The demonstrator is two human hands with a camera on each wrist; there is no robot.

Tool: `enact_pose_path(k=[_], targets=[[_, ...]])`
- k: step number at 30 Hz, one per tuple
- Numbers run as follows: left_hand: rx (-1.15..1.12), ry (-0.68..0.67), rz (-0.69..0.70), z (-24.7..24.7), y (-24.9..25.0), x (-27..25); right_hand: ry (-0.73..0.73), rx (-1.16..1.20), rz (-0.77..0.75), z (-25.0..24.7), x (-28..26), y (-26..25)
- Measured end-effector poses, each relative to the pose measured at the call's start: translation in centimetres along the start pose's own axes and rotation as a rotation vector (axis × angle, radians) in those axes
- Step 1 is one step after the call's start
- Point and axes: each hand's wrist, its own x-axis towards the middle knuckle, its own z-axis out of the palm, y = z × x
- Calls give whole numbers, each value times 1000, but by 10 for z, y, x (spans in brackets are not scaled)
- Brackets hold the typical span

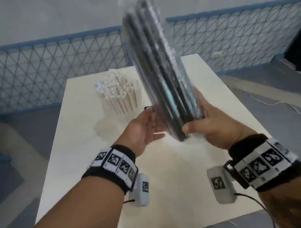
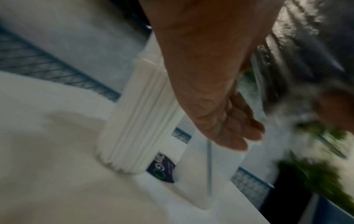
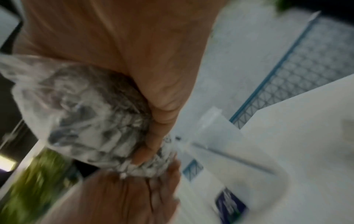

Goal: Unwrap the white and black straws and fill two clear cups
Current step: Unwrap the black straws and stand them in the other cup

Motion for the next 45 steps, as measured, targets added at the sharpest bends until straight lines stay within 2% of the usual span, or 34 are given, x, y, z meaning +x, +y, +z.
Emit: enact_pose_path(k=[1,3,5,6,7,8,9,11,13,16,19,21,24,29,31,35,37,41,43,45], targets=[[-38,-33,-82,-5,1,-8,-51,-94,27,10,-10,12],[166,-175,-262,-8,2,-31,-136,-362,49,28,-29,35],[625,-84,-287,-21,3,-58,-149,-617,-1,38,-44,62],[641,61,-294,-26,2,-66,-130,-711,-26,40,-48,75],[604,199,-300,-30,-4,-73,-104,-801,-48,40,-51,88],[432,298,-267,-35,-12,-78,-76,-886,-62,39,-52,100],[222,327,-189,-55,-33,-64,-51,-959,-67,36,-53,109],[-63,222,-207,-64,-36,-57,-14,-1056,-44,31,-53,123],[-263,149,-342,-73,-36,-56,21,-1161,6,26,-53,133],[-205,-11,-349,-87,-46,-55,10,-1374,61,26,-53,138],[-72,14,-358,-99,-63,-47,-148,-1522,249,32,-44,131],[-25,70,-331,-101,-67,-43,-221,-1492,337,36,-30,126],[10,143,-297,-98,-70,-39,-201,-1345,382,38,-9,119],[-17,344,-356,-99,-80,-28,-226,-1213,460,41,10,114],[0,367,-371,-99,-82,-24,-249,-1203,463,44,14,112],[-27,304,-386,-105,-78,-23,-286,-1160,435,42,18,102],[-59,247,-391,-112,-79,-20,-310,-1058,427,40,21,98],[-70,32,-331,-88,-64,-23,-292,-733,448,44,30,91],[-120,-98,-278,-81,-58,-21,-270,-679,440,47,34,84],[-167,-147,-221,-83,-56,-16,-265,-684,416,48,35,76]])
